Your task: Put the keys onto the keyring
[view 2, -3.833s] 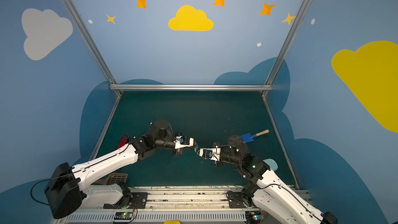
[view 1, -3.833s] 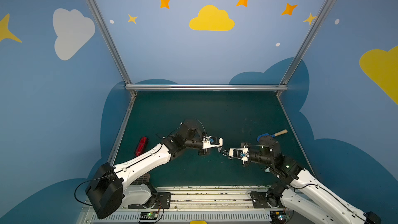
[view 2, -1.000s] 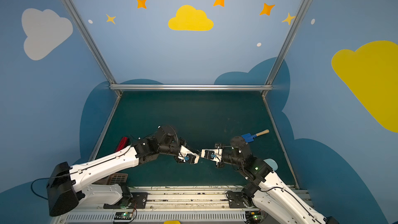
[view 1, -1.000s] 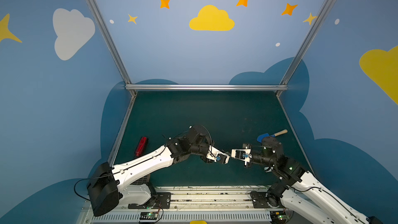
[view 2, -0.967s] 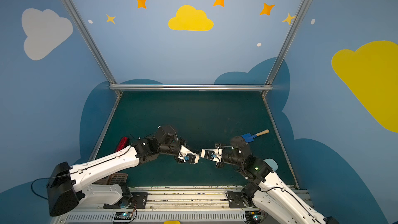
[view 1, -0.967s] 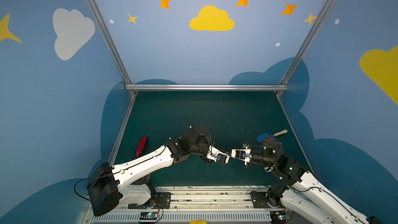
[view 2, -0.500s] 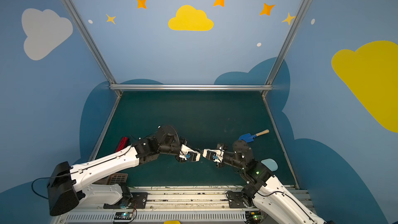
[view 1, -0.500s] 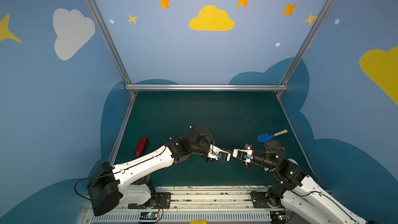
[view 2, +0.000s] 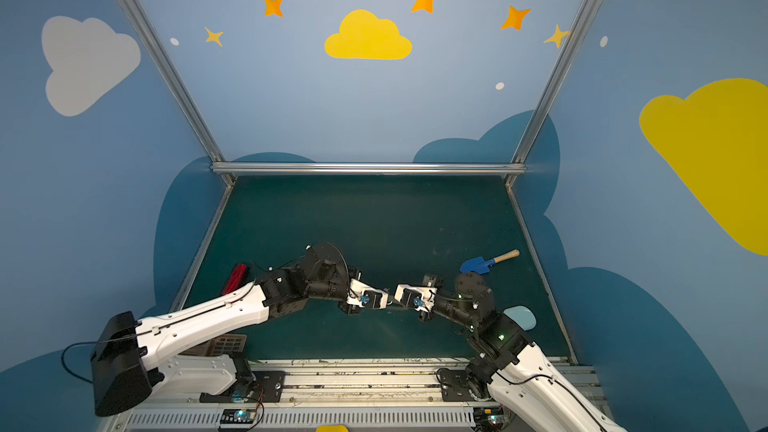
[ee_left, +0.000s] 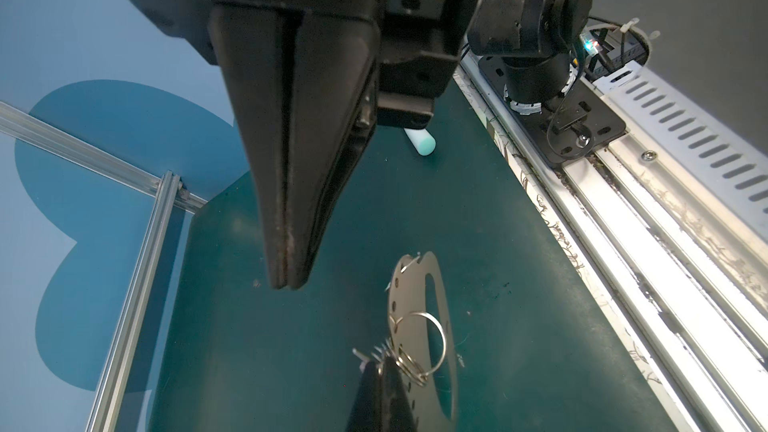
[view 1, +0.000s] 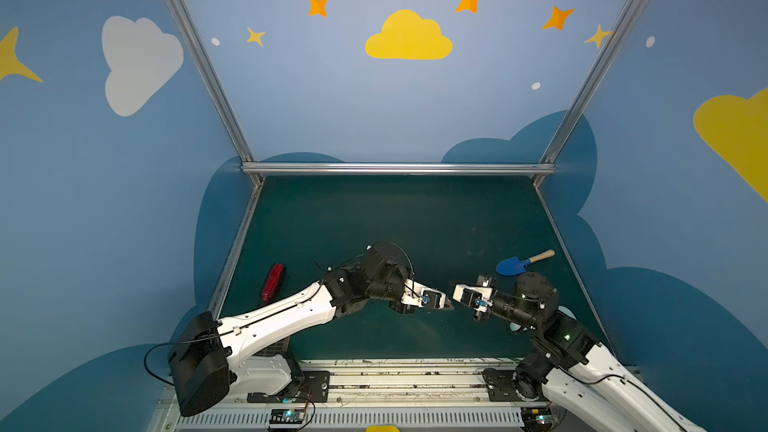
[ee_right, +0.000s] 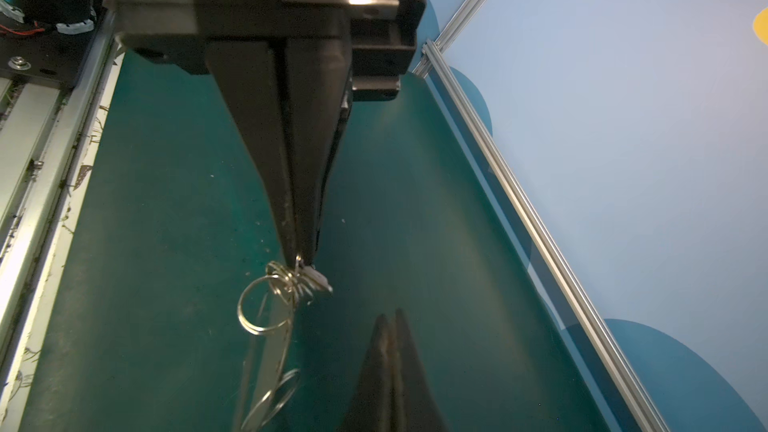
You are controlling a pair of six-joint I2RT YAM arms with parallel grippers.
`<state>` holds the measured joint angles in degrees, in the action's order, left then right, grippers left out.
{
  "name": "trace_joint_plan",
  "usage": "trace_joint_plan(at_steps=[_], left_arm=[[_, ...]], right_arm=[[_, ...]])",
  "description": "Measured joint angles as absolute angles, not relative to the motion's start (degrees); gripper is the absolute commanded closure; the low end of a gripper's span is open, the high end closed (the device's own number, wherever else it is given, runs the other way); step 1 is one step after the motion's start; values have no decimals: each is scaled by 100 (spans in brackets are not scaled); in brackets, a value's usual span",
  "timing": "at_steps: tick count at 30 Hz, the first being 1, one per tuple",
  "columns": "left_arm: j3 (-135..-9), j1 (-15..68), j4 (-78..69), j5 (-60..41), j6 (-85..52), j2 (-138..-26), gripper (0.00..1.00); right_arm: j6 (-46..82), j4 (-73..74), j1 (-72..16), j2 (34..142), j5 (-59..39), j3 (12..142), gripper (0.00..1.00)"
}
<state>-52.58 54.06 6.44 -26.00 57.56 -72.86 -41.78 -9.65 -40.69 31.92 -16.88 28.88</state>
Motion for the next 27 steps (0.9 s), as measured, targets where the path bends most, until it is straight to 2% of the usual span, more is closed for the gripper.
trace_joint_plan(at_steps=[4, 6, 12, 21, 27], left_arm=[[-5190, 5406, 578, -2508, 5675, -7286, 96], [-5135, 5406, 585, -2480, 5671, -7286, 96], [-5107, 5400, 578, -2473, 5673, -7286, 96], [-5096, 5336, 519, -2464, 5649, -7286, 96], [-5096, 5293, 375, -2335, 5553, -7319, 96]], right_arm=[[-4088, -1096, -4058, 3234, -1649, 2891, 100], [-4069, -1170, -4038, 3284, -1678, 2904, 92], [-4027, -1455, -3986, 3548, -1804, 3028, 81], [-3570, -1693, -3948, 3566, -1907, 3194, 69], [-2886, -1894, -3940, 3535, -1918, 3483, 66]])
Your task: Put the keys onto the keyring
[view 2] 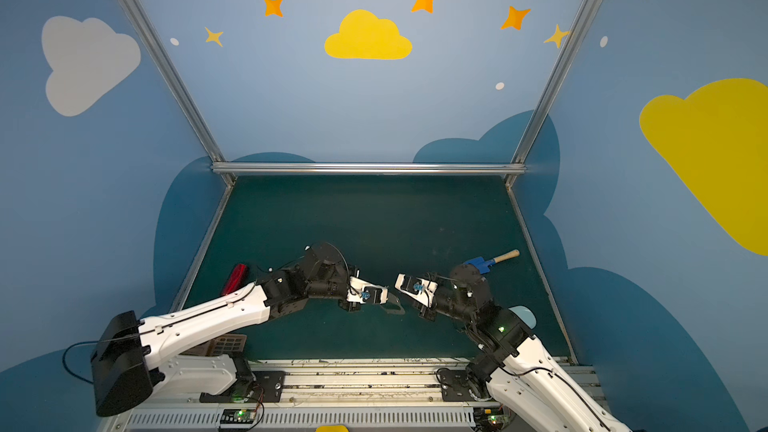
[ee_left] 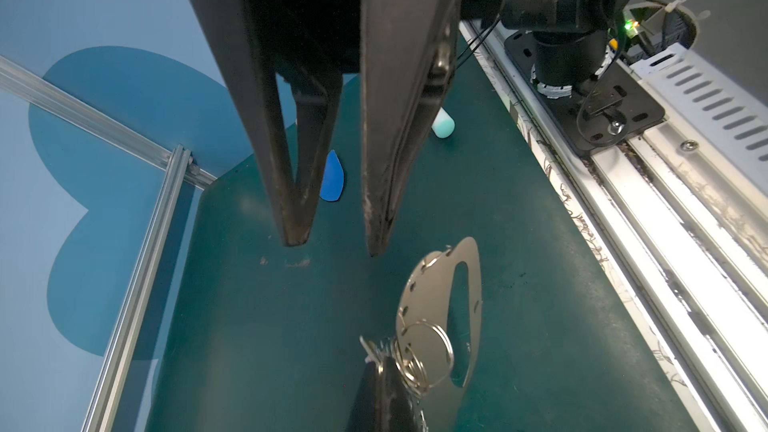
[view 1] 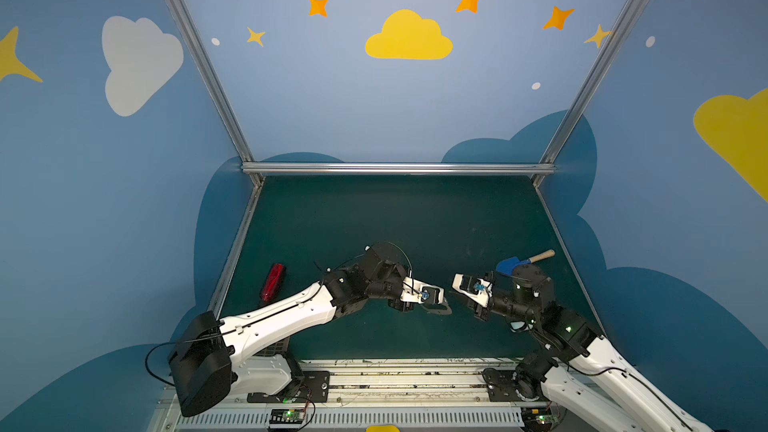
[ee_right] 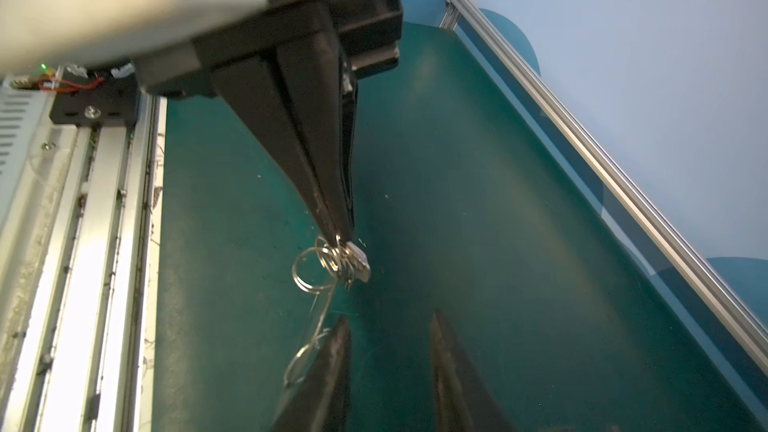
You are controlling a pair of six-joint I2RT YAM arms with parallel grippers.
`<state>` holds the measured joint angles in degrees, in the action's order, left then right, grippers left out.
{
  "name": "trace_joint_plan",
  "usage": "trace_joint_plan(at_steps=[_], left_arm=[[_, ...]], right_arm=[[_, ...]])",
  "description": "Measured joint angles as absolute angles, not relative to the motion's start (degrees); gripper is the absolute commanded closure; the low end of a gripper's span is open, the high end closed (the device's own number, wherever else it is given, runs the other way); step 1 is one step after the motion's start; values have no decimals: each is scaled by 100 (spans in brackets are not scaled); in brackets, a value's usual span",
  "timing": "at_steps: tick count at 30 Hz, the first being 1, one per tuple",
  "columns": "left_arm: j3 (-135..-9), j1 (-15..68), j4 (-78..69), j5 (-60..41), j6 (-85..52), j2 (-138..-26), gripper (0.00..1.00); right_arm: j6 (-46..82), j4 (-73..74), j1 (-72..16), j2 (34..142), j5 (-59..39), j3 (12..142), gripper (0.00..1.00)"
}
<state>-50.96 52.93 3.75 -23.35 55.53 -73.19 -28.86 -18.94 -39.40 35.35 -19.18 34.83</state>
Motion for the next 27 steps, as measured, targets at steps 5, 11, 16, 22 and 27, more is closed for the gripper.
trace_joint_plan(at_steps=[5, 11, 16, 22, 27], left_arm=[[-5072, 5238, 145, -2259, 5448, -7349, 96], [-5072, 5207, -102, -2174, 5336, -7461, 96], [-5074, 5190, -156, -2080, 5275, -7638, 96], [-5078, 5175, -209, -1981, 5199, -7723, 96], [-5164, 5175, -276, -1949, 5153, -7780, 96]], right_arm=[[-2274, -1890, -3940, 3588, -1984, 3516, 63], [-1846, -1835, -3929, 3872, -1959, 3514, 56], [-1647, -1691, -3916, 4185, -1839, 3481, 50], [-1516, -1387, -3907, 4147, -1594, 3343, 49], [-1459, -1260, -3907, 4185, -1557, 3341, 47]])
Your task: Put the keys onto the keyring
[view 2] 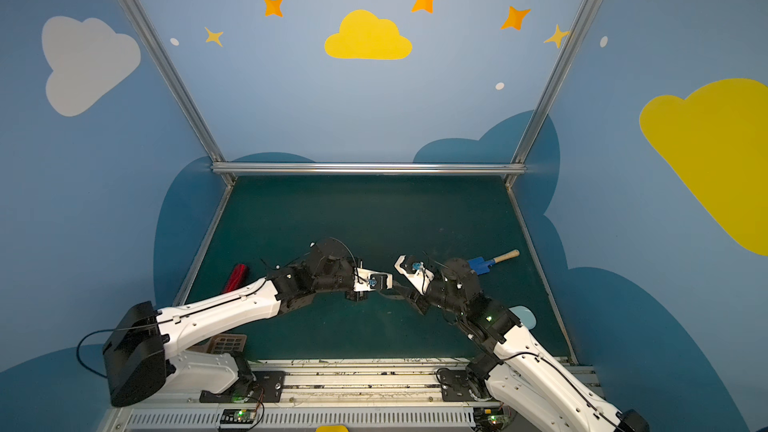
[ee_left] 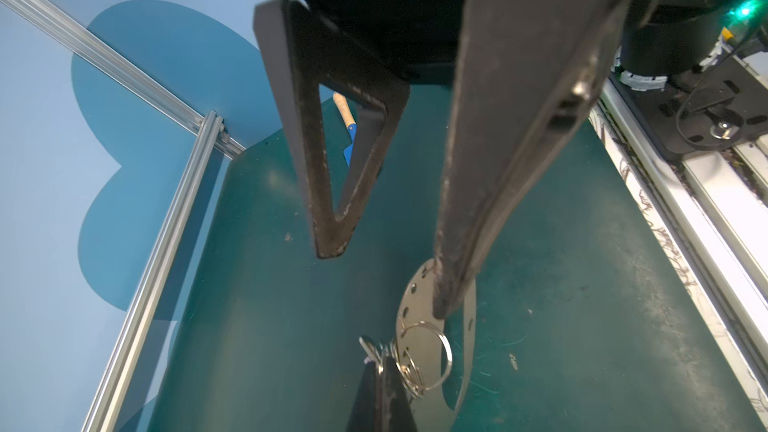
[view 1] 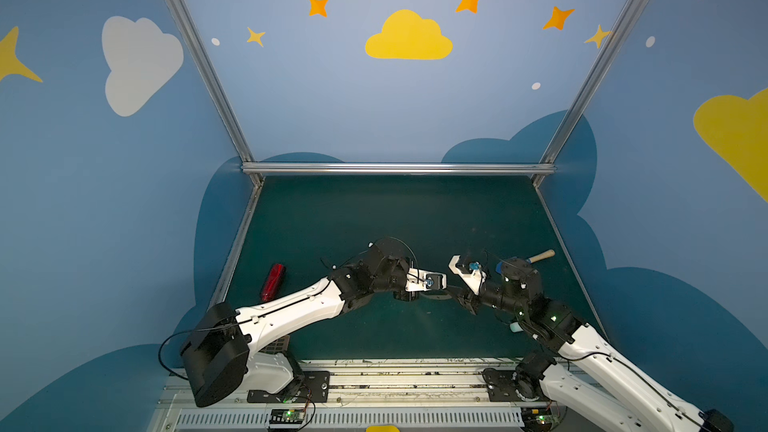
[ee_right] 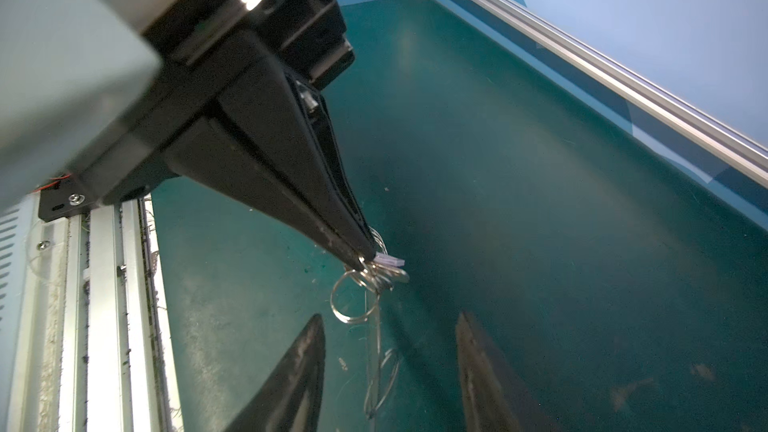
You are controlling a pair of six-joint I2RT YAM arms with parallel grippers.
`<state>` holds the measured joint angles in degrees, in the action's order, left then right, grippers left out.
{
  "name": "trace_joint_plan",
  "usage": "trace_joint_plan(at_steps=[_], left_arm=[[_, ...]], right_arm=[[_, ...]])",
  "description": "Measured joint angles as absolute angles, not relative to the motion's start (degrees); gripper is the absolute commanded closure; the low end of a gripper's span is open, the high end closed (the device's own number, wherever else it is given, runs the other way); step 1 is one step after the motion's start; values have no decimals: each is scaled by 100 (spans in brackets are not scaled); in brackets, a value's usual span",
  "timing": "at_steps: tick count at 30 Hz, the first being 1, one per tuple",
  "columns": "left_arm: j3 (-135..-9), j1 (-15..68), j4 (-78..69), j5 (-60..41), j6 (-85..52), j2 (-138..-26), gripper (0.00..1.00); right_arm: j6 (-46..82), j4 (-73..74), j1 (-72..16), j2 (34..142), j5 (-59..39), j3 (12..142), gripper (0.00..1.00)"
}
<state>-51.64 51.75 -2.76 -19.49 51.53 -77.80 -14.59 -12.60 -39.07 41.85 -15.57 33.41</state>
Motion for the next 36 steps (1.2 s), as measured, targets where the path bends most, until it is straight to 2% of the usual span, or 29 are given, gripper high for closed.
trace_joint_plan(at_steps=[15, 26, 36], left_arm=[[-5424, 5151, -405, -1723, 4943, -7959, 96], [-5701, 5148, -410, -1584, 4720, -8071, 96], [-5804, 5148, -381, -1564, 4587, -8082, 96]], right_arm=[[-1444, -642, -3907, 4469, -1339, 3092, 45], [-1557, -148, -3983, 4392, -698, 3050, 43], [-1782, 193, -4219, 4397, -25, 3050, 46]])
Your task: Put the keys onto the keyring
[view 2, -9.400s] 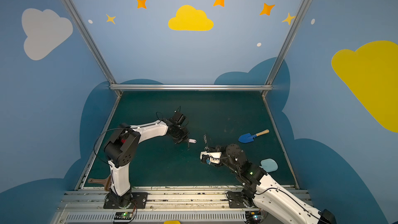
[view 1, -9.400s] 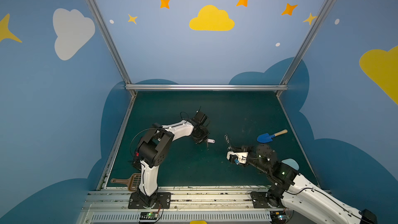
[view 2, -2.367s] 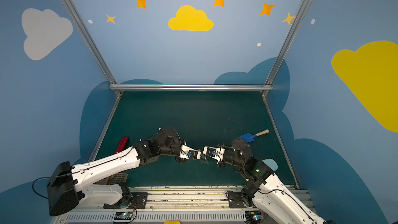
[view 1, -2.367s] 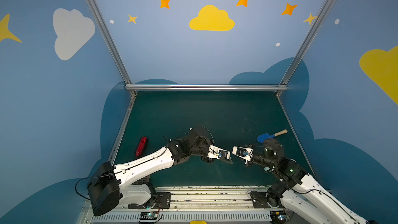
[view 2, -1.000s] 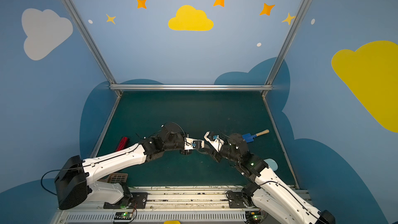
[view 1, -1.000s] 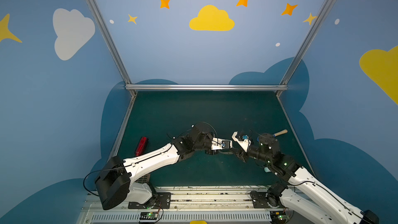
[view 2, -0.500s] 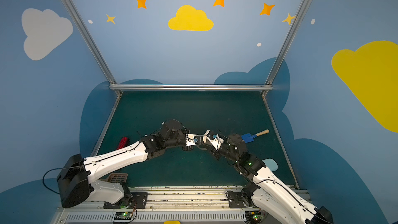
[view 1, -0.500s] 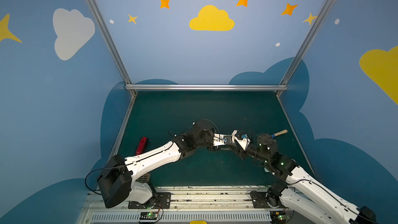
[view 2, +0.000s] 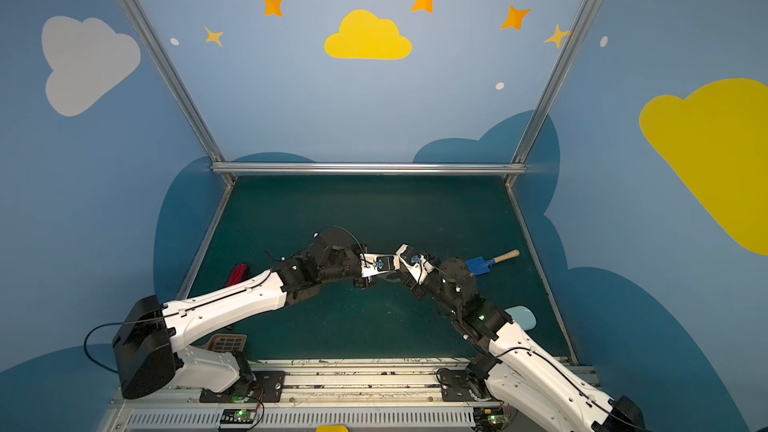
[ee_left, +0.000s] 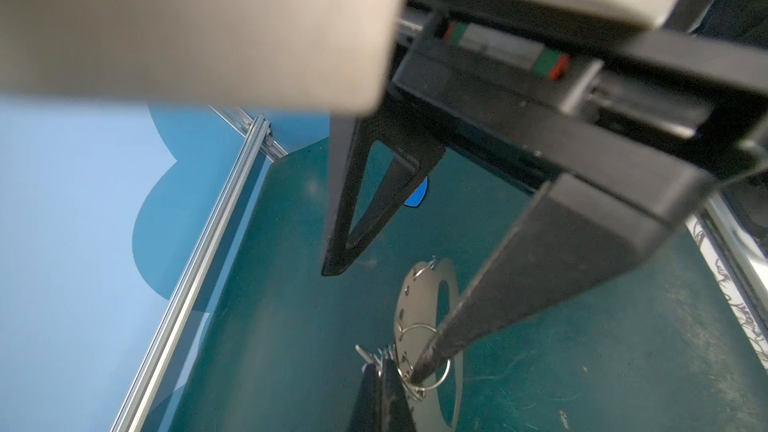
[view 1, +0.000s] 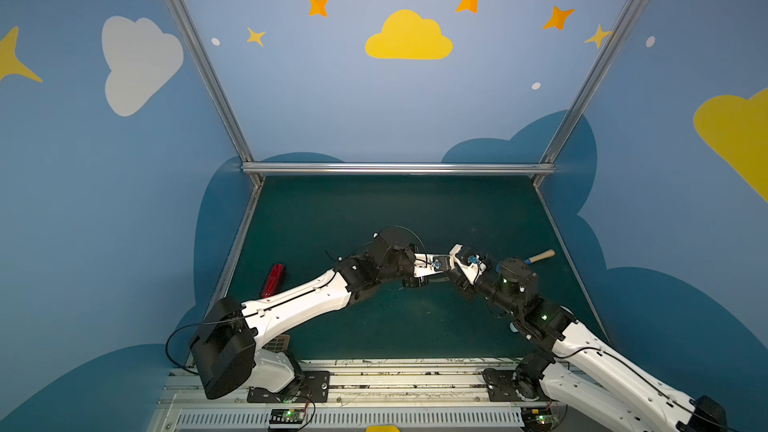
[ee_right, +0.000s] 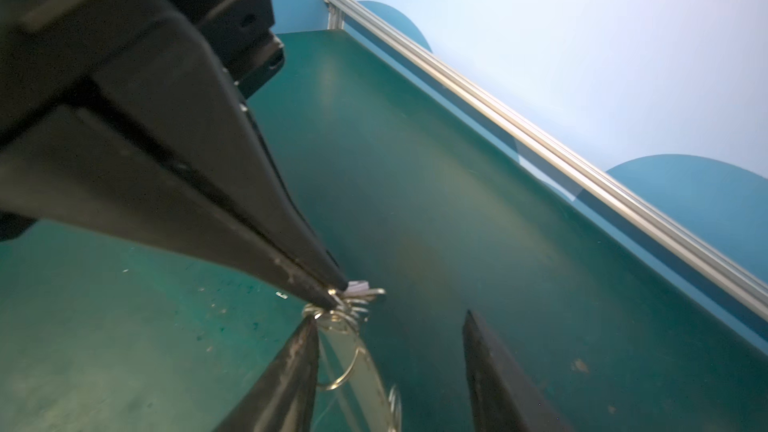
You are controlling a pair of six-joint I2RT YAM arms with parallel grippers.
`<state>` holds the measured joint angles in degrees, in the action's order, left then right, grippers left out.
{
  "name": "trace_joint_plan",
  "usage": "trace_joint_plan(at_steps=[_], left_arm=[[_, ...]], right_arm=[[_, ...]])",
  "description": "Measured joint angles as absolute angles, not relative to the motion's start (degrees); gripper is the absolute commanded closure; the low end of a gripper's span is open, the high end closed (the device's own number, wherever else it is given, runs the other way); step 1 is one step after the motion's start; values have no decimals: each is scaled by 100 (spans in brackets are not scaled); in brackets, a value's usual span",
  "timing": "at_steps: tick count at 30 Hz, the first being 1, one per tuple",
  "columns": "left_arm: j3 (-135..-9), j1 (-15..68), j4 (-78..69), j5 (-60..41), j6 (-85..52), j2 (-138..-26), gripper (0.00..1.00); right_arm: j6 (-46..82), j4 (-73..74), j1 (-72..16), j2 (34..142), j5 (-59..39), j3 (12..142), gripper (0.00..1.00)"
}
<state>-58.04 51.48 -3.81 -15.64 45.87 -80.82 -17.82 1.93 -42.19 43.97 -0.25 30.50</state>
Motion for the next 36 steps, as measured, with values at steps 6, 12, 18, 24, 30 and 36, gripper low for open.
trace_joint_plan(at_steps=[6, 12, 18, 24, 30, 36], left_arm=[[-5857, 5148, -355, -1531, 4580, -8082, 96], [-5905, 5159, -301, -1549, 4659, -8082, 96], [-5916, 5212, -270, -1616, 4783, -8082, 96], [-5961, 5256, -209, -1616, 4823, -8086, 96], [-6018, 5269, -123, -1636, 4886, -8086, 96], [-6018, 5277, -150, -1717, 4919, -8086, 96]], right_arm=[[-1850, 331, -4324, 4399, 263, 3050, 44], [-1916, 401, -4333, 4287, 239, 2982, 44], [-2060, 298, -4333, 4047, 183, 2891, 46], [-2084, 235, -4338, 3922, 145, 2860, 45], [-2071, 169, -4414, 3828, 233, 2860, 46], [-2078, 139, -4495, 3581, 362, 2783, 59]])
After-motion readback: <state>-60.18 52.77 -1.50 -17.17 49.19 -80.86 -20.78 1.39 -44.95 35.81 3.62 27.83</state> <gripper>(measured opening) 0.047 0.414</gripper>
